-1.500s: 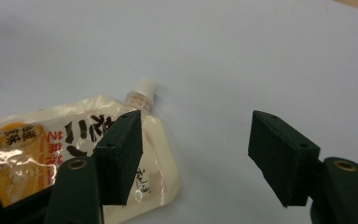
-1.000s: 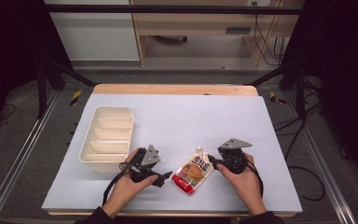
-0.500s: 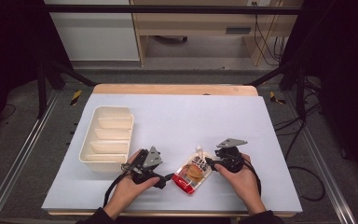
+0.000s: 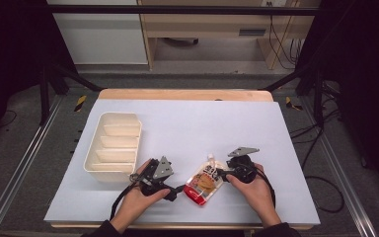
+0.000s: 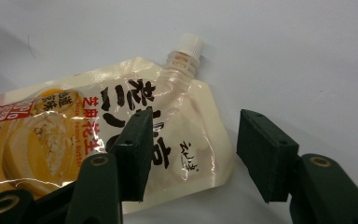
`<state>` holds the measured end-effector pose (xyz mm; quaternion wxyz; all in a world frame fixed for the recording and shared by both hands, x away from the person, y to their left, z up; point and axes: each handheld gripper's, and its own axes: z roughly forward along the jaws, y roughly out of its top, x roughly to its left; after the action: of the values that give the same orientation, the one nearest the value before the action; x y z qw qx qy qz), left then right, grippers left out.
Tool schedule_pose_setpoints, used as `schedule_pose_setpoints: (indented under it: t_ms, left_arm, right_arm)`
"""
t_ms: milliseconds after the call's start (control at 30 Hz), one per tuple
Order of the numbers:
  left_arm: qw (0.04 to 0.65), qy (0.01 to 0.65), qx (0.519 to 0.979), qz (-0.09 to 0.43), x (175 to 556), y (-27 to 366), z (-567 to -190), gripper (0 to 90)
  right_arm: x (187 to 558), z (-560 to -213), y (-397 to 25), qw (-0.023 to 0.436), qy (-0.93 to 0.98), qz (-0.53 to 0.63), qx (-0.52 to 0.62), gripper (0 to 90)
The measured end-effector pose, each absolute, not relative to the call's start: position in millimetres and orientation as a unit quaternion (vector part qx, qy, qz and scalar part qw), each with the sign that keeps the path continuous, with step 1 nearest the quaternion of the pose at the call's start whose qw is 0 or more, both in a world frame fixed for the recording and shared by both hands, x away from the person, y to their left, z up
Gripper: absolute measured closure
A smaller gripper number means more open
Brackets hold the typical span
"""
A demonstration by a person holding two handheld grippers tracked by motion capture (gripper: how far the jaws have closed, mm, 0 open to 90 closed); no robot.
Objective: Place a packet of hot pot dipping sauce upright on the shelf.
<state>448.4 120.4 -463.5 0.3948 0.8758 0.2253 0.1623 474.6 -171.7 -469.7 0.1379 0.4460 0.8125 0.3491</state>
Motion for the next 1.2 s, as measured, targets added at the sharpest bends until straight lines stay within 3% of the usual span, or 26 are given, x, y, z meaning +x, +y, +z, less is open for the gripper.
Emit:
schedule_pose_setpoints:
  t_ms: [533,900,1200]
  left_arm:
    - [0.395,0.226,0.875,0.164,449.1,121.4,-463.1,9.1]
    - [0.393,0.224,0.877,0.164,449.1,121.0,-463.5,9.0]
    - [0.392,0.222,0.877,0.165,449.1,120.9,-463.6,9.1]
  right_arm:
    - [469.9,-466.0,-173.1,0.121,0.806,0.373,0.443,49.7]
    - [461.0,-462.7,-169.0,0.11,0.811,0.385,0.426,58.4]
    - [464.7,-467.4,-165.7,0.115,0.82,0.363,0.428,71.8]
